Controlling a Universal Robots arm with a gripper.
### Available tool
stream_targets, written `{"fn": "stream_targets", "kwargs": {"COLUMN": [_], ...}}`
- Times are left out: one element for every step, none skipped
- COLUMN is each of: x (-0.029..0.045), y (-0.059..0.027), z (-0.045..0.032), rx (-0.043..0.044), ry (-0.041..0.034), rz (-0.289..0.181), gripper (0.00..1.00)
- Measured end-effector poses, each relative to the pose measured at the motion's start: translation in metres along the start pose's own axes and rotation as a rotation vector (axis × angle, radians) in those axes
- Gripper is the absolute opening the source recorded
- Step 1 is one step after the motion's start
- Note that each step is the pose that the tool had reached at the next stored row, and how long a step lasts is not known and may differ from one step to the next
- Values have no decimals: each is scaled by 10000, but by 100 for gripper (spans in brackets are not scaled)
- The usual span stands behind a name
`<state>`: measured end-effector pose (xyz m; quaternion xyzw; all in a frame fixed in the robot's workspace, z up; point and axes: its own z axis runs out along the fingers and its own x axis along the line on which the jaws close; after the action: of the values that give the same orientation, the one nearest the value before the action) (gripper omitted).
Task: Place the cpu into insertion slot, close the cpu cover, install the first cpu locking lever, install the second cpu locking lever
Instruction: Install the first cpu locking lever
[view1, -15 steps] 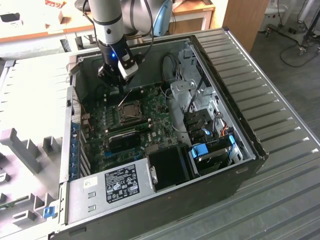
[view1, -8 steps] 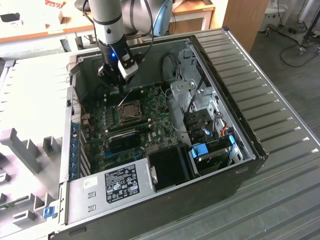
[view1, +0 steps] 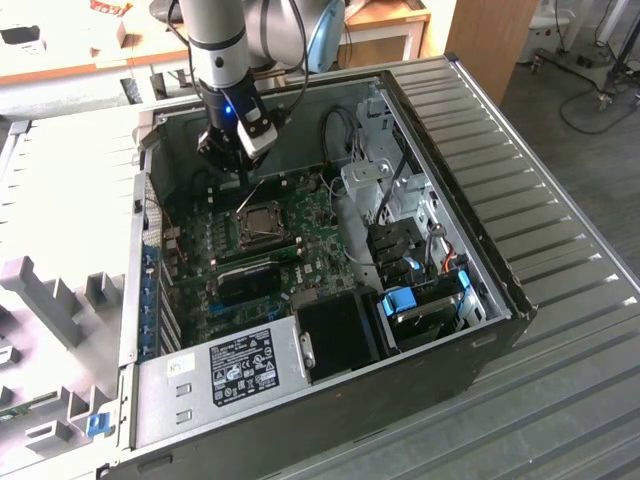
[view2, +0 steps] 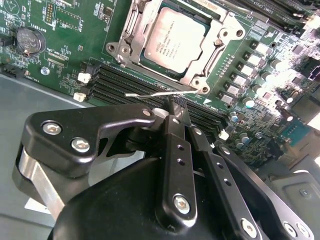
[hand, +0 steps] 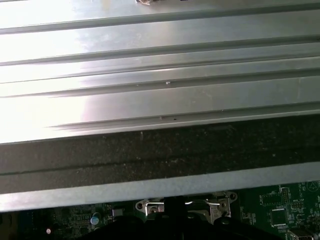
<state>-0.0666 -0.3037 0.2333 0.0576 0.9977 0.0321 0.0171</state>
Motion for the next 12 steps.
{"fn": "stream_targets", "kwargs": {"x": [0,-1,-4,-4,-4,-4,-4,-4,-4,-3,-3,-4], "y": [0,0,0,0,0,-1,-1,-1,0,-1,-1,-1], "z": [0,3,6,10,13,15,14,15,15,16,16,16], "rx": [3,3,2,4,9,15,16,13,8,-33,-106,-163], "ry": [-2,-5,-10,-17,-25,-33,-33,-34,-35,-30,-20,-11], "rz": [43,75,131,230,363,494,542,542,543,546,548,551], "gripper": [10,10,10,10,10,10,10,10,10,10,10,10]}}
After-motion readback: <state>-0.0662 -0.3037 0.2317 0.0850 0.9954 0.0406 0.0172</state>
